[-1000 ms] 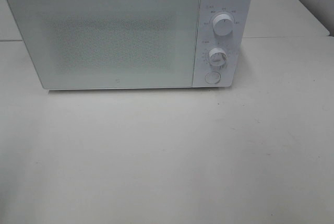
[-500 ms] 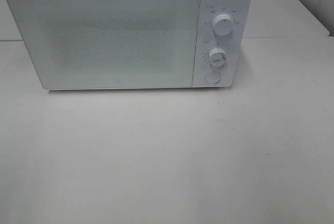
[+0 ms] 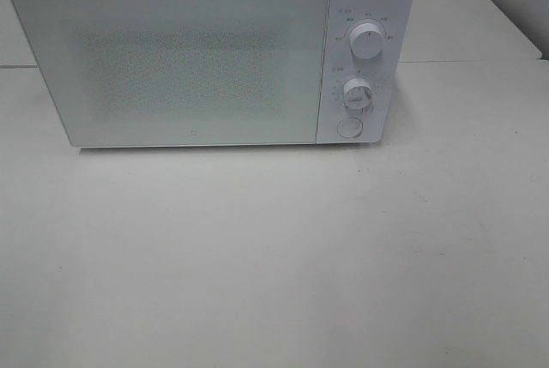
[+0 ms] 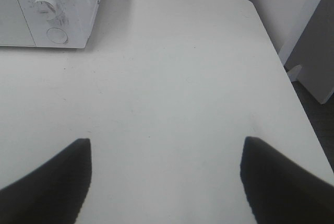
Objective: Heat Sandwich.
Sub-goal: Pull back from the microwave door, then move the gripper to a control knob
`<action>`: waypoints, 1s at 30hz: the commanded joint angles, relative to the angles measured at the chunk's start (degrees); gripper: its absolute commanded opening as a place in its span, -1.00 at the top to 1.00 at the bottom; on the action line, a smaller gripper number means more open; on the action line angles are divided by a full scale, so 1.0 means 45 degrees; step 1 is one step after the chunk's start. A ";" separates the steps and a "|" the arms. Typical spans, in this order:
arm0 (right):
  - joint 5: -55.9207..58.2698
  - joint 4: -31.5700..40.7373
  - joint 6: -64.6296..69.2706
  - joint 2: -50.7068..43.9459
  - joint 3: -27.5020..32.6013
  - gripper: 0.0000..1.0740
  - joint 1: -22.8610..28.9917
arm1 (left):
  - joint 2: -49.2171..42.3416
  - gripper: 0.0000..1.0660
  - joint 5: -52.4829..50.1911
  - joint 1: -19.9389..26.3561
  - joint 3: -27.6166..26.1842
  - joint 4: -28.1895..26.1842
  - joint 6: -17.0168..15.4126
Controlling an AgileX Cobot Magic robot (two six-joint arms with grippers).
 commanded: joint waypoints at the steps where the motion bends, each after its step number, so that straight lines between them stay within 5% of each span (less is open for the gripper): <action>1: -0.0166 -0.0051 0.0102 -0.0280 -0.0013 -0.42 -0.0089 | -0.0293 -0.87 -0.0127 0.0025 0.0013 -0.0115 -0.0038; 30: -0.0166 -0.0038 0.0076 -0.0280 -0.0013 -0.42 -0.0089 | -0.0331 -0.87 -0.0127 0.0025 0.0013 -0.0115 -0.0038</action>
